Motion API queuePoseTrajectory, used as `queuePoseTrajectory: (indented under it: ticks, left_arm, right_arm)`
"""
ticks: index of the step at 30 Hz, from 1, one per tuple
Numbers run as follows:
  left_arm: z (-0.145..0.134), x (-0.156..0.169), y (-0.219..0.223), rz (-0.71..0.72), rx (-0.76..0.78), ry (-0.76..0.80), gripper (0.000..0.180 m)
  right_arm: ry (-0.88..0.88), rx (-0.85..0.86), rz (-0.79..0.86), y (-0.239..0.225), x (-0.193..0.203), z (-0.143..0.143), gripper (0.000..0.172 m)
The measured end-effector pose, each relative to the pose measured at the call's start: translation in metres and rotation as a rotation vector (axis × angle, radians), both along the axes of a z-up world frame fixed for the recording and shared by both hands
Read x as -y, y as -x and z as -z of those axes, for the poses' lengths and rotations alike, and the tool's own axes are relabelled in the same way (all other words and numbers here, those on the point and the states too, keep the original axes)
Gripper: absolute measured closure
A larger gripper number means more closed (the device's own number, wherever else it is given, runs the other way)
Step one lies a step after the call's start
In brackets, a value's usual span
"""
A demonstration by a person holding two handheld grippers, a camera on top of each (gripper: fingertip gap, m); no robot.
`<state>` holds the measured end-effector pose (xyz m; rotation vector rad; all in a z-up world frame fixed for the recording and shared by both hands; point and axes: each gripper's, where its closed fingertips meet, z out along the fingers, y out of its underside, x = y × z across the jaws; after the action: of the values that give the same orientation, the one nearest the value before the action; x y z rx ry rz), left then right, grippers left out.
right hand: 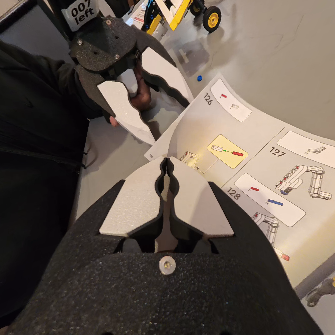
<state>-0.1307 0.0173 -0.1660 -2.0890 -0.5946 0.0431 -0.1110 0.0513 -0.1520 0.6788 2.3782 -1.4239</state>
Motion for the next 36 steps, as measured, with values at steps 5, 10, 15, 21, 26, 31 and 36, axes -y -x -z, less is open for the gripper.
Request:
queuePoseTrajectory:
  ticks: [5, 10, 15, 21, 26, 31, 36]
  left_arm:
    - [-0.027, 0.006, 0.005, -0.034, -0.064, -0.054, 0.119]
    - [-0.012, 0.004, 0.004, -0.04, -0.007, -0.016, 0.122]
    - [0.01, -0.013, -0.008, 0.016, 0.059, 0.009, 0.124]
    - [0.018, -0.017, -0.014, 0.053, -0.022, 0.093, 0.129]
    - [0.017, -0.014, -0.014, 0.054, 0.0, 0.075, 0.13]
    - [0.017, -0.014, -0.014, 0.058, 0.009, 0.074, 0.13]
    - [0.015, -0.014, -0.012, 0.047, 0.007, 0.056, 0.13]
  right_arm:
    - [0.02, -0.002, 0.03, 0.005, -0.004, -0.005, 0.172]
    - [0.032, -0.004, 0.034, 0.005, -0.003, -0.008, 0.172]
    - [0.059, -0.01, 0.011, -0.001, 0.005, -0.013, 0.172]
    - [0.05, -0.03, -0.011, -0.006, 0.008, -0.014, 0.152]
    - [-0.01, -0.113, -0.008, -0.005, 0.002, -0.009, 0.145]
    - [-0.093, -0.209, -0.031, -0.006, 0.001, 0.003, 0.142]
    - [-0.14, -0.301, -0.067, -0.01, 0.007, 0.009, 0.139]
